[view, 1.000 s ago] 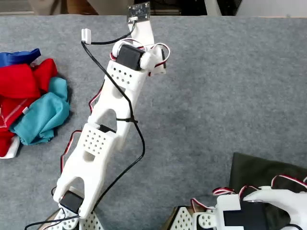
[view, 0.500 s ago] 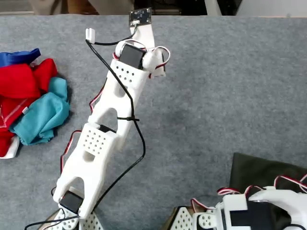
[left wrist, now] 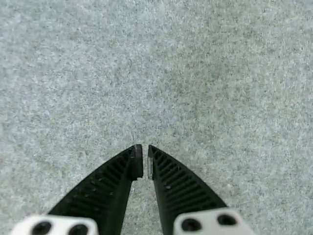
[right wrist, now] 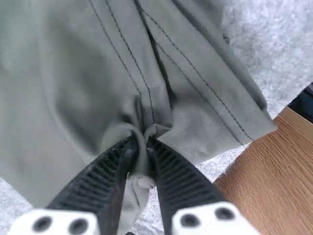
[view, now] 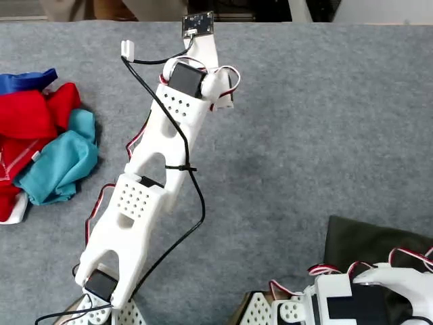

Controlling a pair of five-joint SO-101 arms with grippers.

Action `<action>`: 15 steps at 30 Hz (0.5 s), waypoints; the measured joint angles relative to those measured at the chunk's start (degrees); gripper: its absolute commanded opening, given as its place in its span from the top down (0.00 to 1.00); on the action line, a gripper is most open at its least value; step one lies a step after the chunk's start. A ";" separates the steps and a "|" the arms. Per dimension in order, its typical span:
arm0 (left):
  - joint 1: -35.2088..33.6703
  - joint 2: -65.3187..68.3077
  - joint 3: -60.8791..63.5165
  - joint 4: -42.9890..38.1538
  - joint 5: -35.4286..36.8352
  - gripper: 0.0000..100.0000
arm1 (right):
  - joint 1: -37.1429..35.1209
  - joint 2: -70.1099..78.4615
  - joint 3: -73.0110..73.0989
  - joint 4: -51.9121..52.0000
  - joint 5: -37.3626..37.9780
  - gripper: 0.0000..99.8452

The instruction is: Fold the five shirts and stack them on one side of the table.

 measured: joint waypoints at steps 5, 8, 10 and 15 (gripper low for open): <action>0.00 0.00 0.00 0.00 0.00 0.97 | 1.85 0.00 -8.18 1.93 0.09 0.97; 0.00 0.00 0.00 0.00 0.00 0.97 | 2.11 0.00 -14.86 3.69 0.09 0.97; 0.00 0.00 0.00 0.00 0.00 0.97 | 2.20 0.00 -18.11 4.31 0.09 0.97; 0.00 0.00 0.00 0.00 0.00 0.97 | 2.20 0.00 -20.84 4.40 3.43 0.97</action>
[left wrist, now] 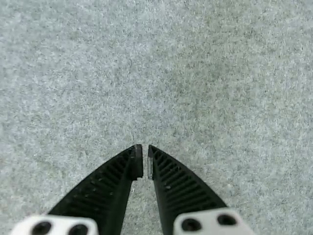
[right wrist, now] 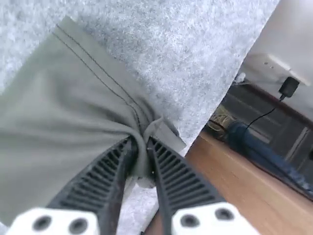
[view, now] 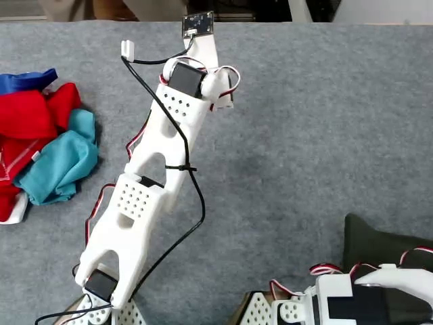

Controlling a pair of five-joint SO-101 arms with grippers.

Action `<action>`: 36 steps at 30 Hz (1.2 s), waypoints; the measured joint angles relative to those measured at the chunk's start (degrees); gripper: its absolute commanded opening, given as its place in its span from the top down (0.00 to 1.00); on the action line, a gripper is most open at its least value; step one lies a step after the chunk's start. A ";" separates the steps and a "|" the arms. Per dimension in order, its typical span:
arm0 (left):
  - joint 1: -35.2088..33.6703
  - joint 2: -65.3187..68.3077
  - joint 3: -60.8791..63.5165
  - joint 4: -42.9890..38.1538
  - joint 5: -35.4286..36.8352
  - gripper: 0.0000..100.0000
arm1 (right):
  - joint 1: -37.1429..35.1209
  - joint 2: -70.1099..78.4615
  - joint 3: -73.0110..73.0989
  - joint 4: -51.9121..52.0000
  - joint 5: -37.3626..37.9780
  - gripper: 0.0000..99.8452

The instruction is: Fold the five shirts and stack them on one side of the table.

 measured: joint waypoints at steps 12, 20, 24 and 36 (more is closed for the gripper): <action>0.00 0.00 0.00 0.00 0.00 0.97 | 0.18 0.35 0.44 0.53 12.75 0.65; 0.00 0.00 0.00 0.00 0.00 0.97 | 0.18 0.35 0.44 0.53 17.05 0.79; 0.00 0.00 0.00 0.00 0.00 0.97 | 0.18 0.35 0.70 1.41 17.05 0.99; 0.00 0.00 0.00 0.00 0.00 0.97 | -3.25 4.66 13.27 -2.11 17.05 0.96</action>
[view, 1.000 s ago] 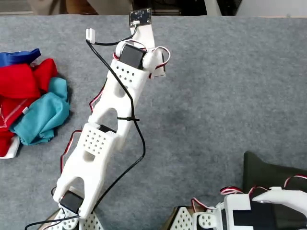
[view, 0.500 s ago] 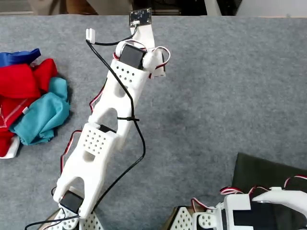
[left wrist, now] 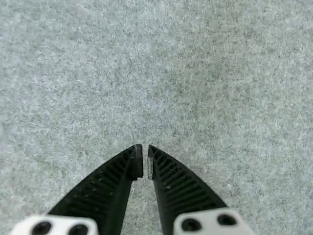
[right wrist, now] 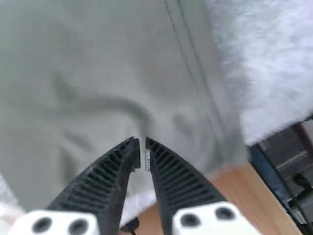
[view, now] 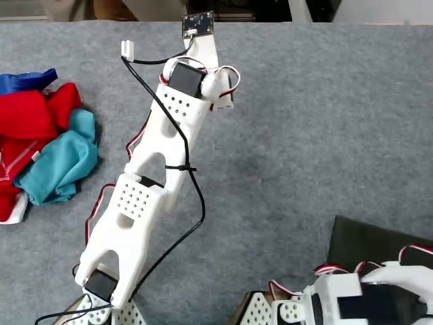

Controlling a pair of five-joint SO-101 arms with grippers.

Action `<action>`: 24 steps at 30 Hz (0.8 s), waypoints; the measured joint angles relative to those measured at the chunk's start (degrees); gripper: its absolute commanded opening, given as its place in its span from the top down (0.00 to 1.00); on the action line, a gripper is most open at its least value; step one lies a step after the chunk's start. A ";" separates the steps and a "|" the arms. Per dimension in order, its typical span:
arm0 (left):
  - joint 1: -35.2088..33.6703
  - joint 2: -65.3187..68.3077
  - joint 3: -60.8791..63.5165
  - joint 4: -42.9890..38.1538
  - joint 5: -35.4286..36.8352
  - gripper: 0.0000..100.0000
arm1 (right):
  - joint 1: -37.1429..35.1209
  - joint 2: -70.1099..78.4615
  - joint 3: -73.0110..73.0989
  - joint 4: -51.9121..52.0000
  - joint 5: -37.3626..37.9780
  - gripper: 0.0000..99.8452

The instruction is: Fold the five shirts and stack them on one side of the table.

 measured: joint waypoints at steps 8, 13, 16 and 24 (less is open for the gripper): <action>0.00 0.00 0.00 0.00 0.00 0.97 | -0.18 3.60 7.82 -17.05 0.00 0.96; 0.00 0.00 0.00 0.00 0.00 0.97 | -0.26 0.62 5.19 -11.34 0.00 0.96; 0.00 0.00 0.00 0.00 0.00 0.97 | -2.90 -4.40 3.96 -2.64 0.00 0.96; -0.88 0.00 0.00 0.00 0.00 0.97 | -15.47 -15.21 9.49 11.78 0.00 0.96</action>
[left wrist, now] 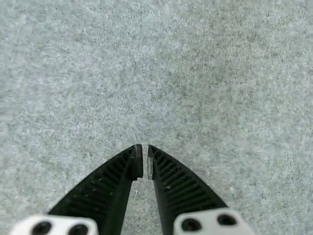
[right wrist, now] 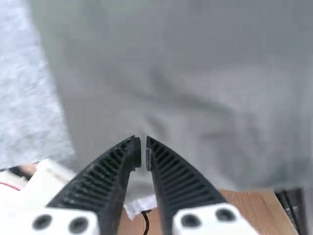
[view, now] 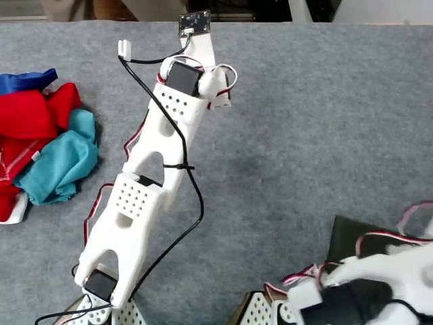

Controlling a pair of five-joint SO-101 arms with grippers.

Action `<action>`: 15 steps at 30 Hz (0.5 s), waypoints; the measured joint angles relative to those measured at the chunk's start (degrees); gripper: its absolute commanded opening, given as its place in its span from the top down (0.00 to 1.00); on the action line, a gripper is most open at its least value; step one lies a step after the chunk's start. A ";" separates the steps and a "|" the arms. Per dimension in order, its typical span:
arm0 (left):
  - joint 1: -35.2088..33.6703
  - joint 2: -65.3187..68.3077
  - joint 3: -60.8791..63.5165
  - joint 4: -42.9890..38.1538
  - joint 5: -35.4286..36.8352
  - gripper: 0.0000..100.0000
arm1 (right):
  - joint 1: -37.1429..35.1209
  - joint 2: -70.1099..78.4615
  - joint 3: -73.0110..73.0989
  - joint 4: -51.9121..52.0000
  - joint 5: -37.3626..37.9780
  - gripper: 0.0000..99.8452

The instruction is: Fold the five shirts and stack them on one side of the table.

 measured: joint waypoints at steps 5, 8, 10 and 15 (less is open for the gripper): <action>-1.32 0.00 0.00 0.00 0.00 0.97 | -1.41 -5.80 11.87 -4.75 0.09 0.96; -2.37 0.00 0.00 0.00 0.00 0.97 | -2.11 -9.41 19.25 -7.30 0.09 0.96; -2.64 0.00 0.00 0.00 0.00 0.97 | -3.16 -11.52 23.21 -8.70 0.09 0.96; -2.46 0.00 0.00 0.00 0.00 0.97 | -6.07 -14.07 26.90 -9.93 0.09 0.96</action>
